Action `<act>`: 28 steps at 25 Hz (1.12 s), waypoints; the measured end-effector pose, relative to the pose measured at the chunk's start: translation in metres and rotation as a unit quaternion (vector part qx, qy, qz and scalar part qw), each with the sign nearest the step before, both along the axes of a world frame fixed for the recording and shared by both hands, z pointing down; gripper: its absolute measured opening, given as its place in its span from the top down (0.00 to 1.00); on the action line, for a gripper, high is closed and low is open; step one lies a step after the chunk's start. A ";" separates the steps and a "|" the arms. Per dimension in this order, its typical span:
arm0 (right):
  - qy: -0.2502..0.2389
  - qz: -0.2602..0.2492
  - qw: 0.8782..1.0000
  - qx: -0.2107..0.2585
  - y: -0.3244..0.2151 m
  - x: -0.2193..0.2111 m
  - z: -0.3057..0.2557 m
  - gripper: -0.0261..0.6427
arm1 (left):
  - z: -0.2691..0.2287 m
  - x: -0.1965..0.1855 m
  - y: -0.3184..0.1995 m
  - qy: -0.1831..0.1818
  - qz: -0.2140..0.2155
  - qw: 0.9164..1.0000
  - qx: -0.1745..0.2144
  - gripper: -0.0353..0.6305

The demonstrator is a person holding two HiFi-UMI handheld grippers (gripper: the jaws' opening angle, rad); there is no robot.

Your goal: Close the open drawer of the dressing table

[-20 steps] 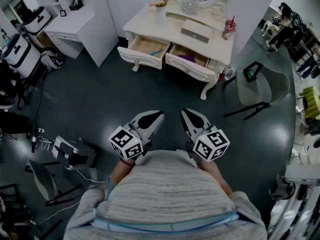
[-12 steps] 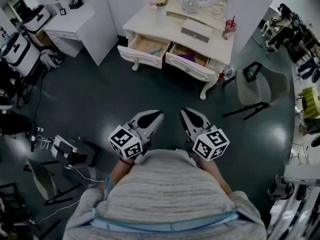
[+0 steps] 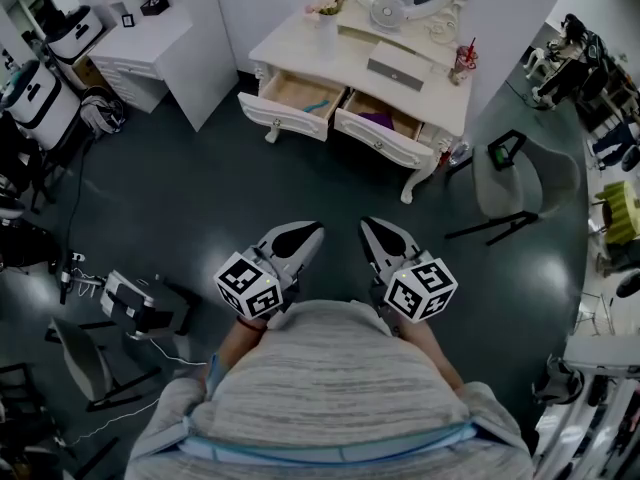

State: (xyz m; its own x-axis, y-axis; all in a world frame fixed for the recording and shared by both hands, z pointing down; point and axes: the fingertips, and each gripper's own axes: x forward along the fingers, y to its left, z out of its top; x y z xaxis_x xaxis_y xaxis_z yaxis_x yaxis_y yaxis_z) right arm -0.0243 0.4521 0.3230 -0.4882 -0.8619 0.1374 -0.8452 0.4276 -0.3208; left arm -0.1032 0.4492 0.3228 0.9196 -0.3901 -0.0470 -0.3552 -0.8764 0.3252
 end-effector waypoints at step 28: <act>-0.034 0.001 0.999 -0.013 -0.164 0.036 0.012 0.94 | 0.027 0.028 -0.156 -0.001 -0.009 0.999 -0.045 0.92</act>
